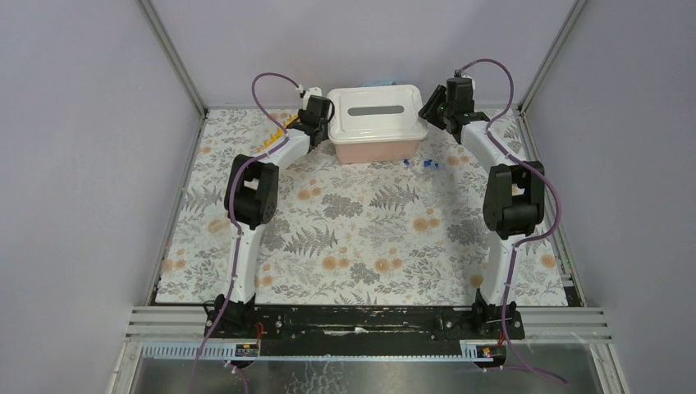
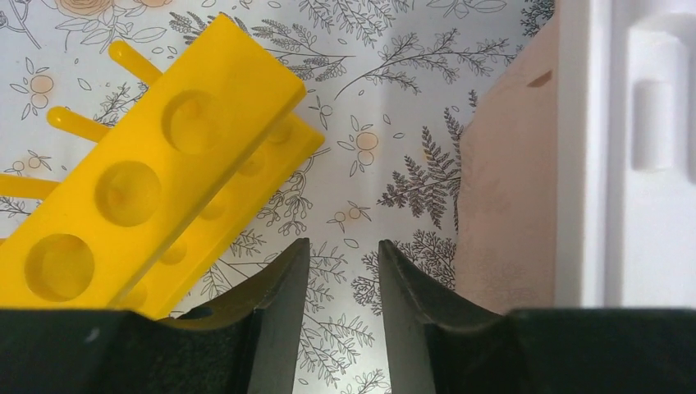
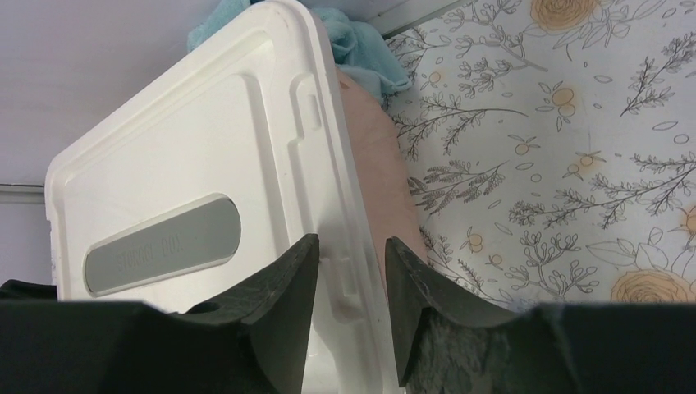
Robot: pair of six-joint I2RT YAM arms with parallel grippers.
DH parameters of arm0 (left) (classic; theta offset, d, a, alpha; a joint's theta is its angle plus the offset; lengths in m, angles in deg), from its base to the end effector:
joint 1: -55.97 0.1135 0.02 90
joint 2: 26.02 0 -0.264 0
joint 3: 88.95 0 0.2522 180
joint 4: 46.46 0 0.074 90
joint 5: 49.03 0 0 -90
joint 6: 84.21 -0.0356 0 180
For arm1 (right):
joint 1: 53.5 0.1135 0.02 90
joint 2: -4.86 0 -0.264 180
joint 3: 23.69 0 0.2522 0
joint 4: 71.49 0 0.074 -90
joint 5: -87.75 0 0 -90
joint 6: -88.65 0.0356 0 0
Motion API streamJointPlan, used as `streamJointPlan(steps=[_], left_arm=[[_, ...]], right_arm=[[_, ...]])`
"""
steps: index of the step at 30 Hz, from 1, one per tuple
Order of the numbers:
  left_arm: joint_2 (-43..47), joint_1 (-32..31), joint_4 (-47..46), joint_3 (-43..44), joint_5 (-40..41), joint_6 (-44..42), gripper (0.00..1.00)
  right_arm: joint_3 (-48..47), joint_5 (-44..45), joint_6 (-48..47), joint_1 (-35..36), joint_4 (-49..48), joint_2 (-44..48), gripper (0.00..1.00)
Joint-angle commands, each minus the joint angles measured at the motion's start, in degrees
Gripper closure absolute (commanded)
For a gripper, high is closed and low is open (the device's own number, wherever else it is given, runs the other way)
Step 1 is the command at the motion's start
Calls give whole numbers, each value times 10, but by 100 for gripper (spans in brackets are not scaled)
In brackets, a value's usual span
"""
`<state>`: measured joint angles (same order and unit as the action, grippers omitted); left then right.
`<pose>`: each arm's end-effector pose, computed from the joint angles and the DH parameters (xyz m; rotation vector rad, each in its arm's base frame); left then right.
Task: Organize the chemistry lab equipment
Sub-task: Move the storage box to the center of the board.
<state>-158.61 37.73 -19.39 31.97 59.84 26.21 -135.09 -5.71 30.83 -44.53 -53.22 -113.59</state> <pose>0.5066 -0.1548 0.1895 -0.2170 2.1938 -0.0044 0.4887 0.0793 0.2678 0.3740 2.0158 0.5141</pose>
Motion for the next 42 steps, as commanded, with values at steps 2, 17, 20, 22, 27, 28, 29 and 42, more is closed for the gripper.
streamJointPlan(steps=[2, 17, 20, 22, 27, 28, 29, 42], left_arm=[[38, -40, -101, -18, -59, 1, 50], [138, -38, -95, -75, -26, -42, 41], [153, -36, -91, -81, -20, -45, 41], [161, -35, -90, -88, -18, -46, 41], [186, -31, -91, -116, -13, -48, 40], [193, -30, -94, -123, -11, -48, 40], [198, -29, -94, -128, -10, -49, 40], [296, 16, -73, -176, 16, -45, 36]], right_arm=[[21, -148, 0, 51, 90, 13, 53], [15, -160, 14, 27, 65, 38, 46], [15, -156, 20, 24, 53, 44, 45], [11, -154, 21, 21, 49, 47, 44], [-5, -143, 15, 12, 57, 46, 43], [-7, -140, 13, 11, 60, 47, 43], [-8, -136, 11, 9, 64, 48, 43], [18, -60, 1, -21, 64, 71, 40]])
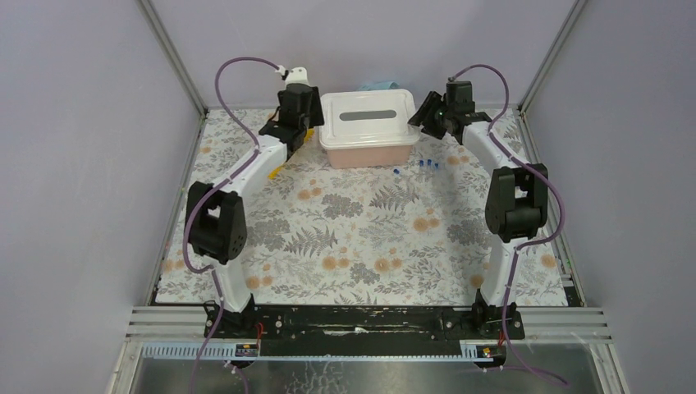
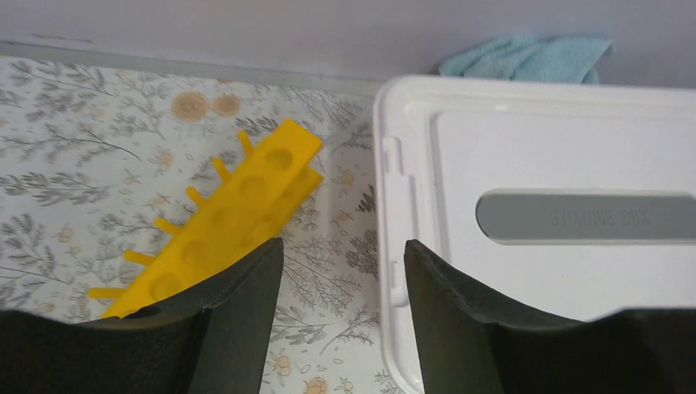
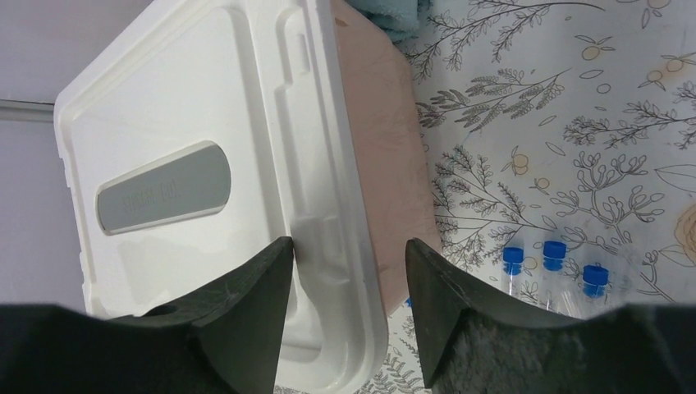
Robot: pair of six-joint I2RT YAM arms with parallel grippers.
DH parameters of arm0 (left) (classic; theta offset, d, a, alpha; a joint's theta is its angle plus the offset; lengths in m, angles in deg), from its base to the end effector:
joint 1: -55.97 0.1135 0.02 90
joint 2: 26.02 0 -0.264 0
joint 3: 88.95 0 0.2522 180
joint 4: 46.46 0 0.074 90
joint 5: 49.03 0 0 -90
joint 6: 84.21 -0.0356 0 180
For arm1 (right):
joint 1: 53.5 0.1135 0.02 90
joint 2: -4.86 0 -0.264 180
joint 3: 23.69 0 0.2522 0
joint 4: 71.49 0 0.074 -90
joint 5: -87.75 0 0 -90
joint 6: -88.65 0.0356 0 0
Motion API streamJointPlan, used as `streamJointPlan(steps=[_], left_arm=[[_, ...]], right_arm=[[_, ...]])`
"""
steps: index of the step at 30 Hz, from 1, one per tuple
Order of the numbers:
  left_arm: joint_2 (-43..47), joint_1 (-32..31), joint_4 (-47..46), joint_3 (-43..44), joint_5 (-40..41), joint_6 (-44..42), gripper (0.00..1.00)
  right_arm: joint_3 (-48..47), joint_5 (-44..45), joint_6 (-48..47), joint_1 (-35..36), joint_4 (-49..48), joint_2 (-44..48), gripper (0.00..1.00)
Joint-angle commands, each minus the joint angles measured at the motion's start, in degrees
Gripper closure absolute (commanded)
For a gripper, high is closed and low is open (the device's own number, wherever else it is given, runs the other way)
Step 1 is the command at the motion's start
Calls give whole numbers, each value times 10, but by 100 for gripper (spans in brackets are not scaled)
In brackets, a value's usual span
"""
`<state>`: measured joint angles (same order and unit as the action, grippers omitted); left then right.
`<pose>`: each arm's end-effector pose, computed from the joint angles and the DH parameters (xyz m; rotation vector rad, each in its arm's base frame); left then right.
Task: Organize the chemistry lab equipment
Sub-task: Move the storage box to the center of the board.
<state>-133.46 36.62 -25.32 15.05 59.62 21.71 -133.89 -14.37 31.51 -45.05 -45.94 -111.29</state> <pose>0.4273 -0.1380 0.3054 -0.1484 1.9711 -0.0749 0.4737 0.0779 0.2675 0.3330 2.1507 0.6450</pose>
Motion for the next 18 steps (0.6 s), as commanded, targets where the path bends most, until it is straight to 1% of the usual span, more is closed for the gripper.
streamJointPlan(steps=[1, 5, 6, 7, 11, 18], left_arm=[[51, 34, -6, -7, 16, 2, 36], [61, 58, 30, -12, 13, -1, 34], [61, 63, 38, -12, 12, -4, 34], [60, 68, 45, -12, 9, -8, 34], [34, 84, 95, 14, 1, -13, 34], [-29, 114, 166, 76, -18, 15, 34]], right_arm=[[8, 28, -4, -20, -13, 50, 40], [11, 32, 1, -36, -28, 53, 37], [10, 33, 1, -38, -29, 53, 29], [7, 35, 1, -40, -30, 53, 27], [-3, 34, -2, -44, -32, 51, 26], [-2, 31, -10, -44, -29, 56, 26]])
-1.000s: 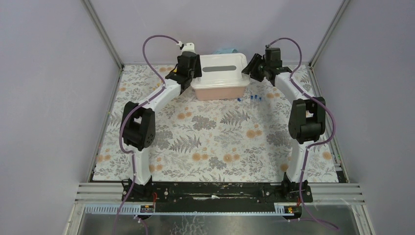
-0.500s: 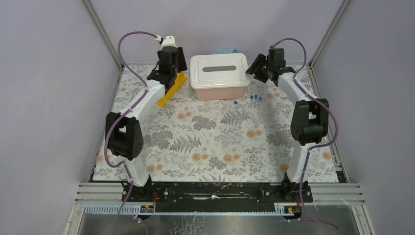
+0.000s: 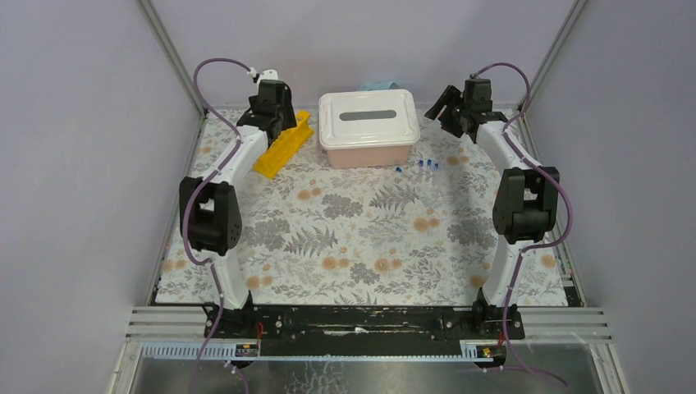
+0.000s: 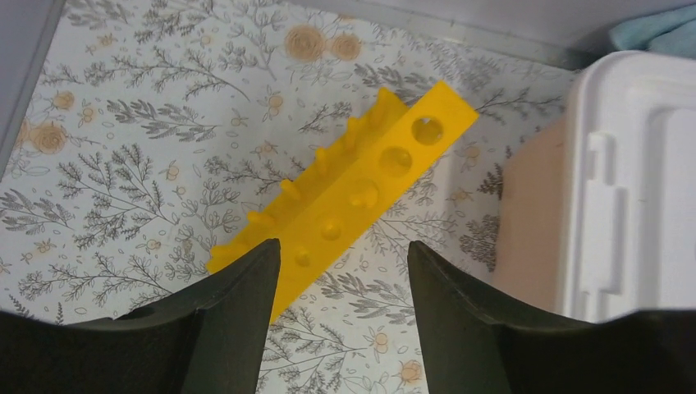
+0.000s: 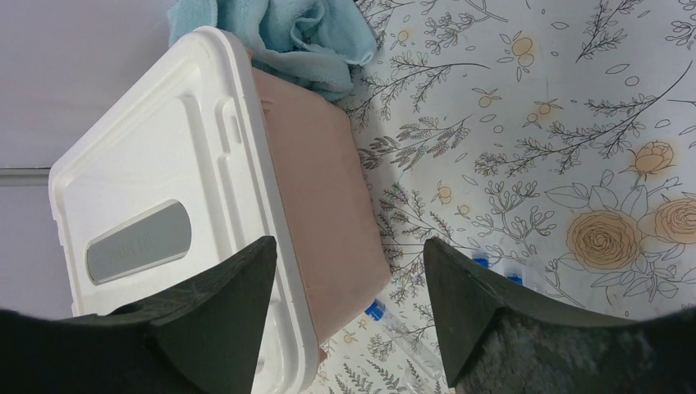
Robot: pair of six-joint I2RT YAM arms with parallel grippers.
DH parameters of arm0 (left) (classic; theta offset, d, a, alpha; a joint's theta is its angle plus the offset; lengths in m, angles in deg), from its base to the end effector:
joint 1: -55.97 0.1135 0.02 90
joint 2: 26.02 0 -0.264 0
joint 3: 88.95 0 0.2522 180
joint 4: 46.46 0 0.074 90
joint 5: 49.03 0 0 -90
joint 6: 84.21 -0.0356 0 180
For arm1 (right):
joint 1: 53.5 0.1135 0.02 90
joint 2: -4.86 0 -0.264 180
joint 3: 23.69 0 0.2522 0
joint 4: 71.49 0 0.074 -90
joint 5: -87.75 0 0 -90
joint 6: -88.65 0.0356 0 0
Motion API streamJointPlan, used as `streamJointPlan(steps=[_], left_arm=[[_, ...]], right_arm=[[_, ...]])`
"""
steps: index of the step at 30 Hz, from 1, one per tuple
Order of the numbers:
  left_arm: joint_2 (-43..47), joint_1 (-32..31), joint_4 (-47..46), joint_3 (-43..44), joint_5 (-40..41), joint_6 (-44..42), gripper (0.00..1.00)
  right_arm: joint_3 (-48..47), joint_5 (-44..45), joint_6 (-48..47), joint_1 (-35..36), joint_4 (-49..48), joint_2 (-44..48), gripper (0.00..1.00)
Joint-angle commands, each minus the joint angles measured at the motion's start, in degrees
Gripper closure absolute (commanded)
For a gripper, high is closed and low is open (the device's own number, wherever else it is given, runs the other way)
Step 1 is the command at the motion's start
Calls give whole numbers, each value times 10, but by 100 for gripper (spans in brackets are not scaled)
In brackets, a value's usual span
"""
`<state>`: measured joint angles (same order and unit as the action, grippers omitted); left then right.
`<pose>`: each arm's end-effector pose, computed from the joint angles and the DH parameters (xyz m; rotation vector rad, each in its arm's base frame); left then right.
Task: Organize the chemistry lab equipment
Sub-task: Move the storage box to the center of the board, then move the test tube rack to the center of the board.
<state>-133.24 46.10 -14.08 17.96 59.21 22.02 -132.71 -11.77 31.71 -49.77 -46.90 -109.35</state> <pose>0.4365 -0.0646 0.3061 -0.3007 2.0886 0.0694 0.4727 0.0367 0.2773 0.4397 2.0865 0.5581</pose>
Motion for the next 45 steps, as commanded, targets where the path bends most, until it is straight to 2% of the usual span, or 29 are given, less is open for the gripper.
streamJointPlan(steps=[1, 5, 19, 25, 45], left_arm=[[-43, 22, 65, 59, -20, 9, 33], [-81, 28, 97, 92, -31, -11, 30], [-112, 40, 88, 75, -98, -33, 21], [-125, 44, 91, 74, -99, -34, 20], [-158, 52, 86, 79, -93, -46, 20]], right_arm=[[-12, 4, -13, 3, -19, 38, 27], [0, 0, -15, 3, -22, 47, 27], [26, -10, -9, 4, -33, 54, 26], [31, -13, -5, 4, -39, 53, 23], [43, -18, 2, 4, -48, 46, 22]])
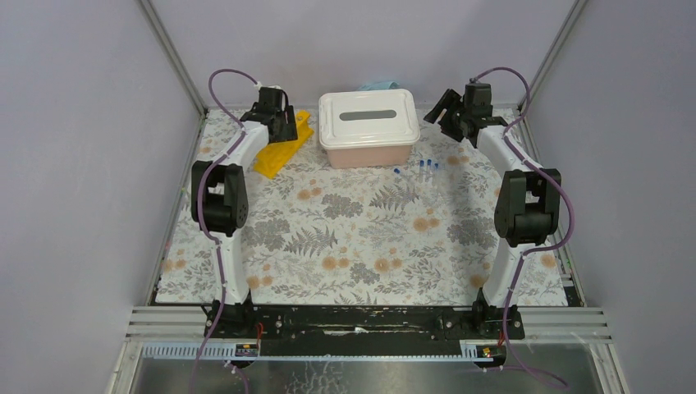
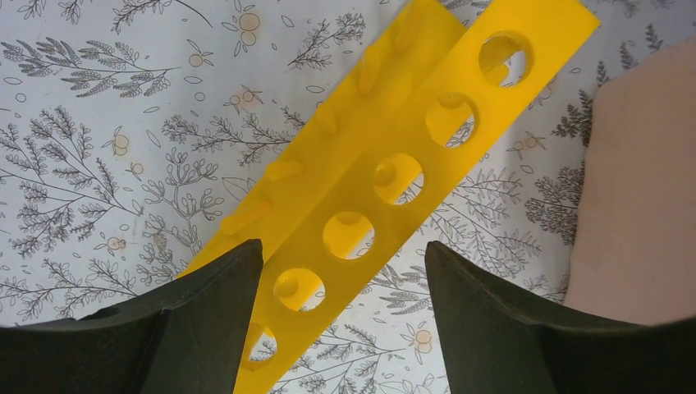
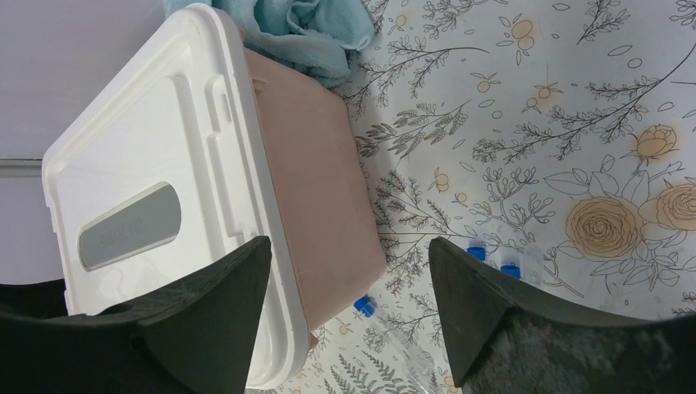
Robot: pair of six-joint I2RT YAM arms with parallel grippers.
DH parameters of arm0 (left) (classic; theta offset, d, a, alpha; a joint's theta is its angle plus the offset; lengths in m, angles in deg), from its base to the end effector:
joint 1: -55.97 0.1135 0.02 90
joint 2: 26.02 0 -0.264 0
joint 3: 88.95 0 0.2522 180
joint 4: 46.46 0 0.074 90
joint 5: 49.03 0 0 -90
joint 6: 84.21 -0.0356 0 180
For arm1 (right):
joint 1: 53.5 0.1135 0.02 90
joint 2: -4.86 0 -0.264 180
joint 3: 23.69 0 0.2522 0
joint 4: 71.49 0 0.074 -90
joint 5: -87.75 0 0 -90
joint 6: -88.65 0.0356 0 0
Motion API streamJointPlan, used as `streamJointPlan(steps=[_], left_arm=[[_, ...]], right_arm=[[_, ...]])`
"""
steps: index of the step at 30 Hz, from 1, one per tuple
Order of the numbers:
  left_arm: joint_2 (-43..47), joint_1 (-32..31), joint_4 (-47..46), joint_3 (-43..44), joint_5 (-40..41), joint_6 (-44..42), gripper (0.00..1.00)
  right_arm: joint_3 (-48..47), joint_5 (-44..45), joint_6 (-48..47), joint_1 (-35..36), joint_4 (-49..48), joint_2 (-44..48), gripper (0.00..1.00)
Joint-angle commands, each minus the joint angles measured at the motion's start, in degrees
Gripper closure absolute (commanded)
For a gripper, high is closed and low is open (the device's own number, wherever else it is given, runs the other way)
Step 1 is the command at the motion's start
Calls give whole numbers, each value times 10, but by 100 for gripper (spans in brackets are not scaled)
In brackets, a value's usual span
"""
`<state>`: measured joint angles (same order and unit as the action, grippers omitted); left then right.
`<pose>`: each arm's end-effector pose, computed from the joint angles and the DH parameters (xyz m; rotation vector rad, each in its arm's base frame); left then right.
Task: Organize the chemistry lab equipment
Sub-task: Move the test tube rack to the center of the board.
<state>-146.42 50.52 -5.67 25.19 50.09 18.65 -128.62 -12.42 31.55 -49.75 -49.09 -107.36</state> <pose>0.4770 -0.0398 0.2338 -0.2281 2.3679 0.0384 0.4633 0.0367 0.2719 0.4292 2.0879 0.5686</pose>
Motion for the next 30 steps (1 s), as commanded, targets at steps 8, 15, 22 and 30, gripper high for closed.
streamJointPlan(steps=[8, 15, 22, 30], left_arm=[[-46, 10, 1, 11, -11, -10, 20], [-52, 10, 0, 8, -16, -2, 30], [-50, 10, 5, -1, -25, 13, 52], [-23, 9, 14, -35, -38, 40, 67]], right_arm=[[11, -14, 7, 4, -34, 23, 20], [13, -14, 7, 4, -35, 19, 23], [14, -14, 1, 4, -33, 20, 28], [17, -19, -6, 4, -28, 25, 31]])
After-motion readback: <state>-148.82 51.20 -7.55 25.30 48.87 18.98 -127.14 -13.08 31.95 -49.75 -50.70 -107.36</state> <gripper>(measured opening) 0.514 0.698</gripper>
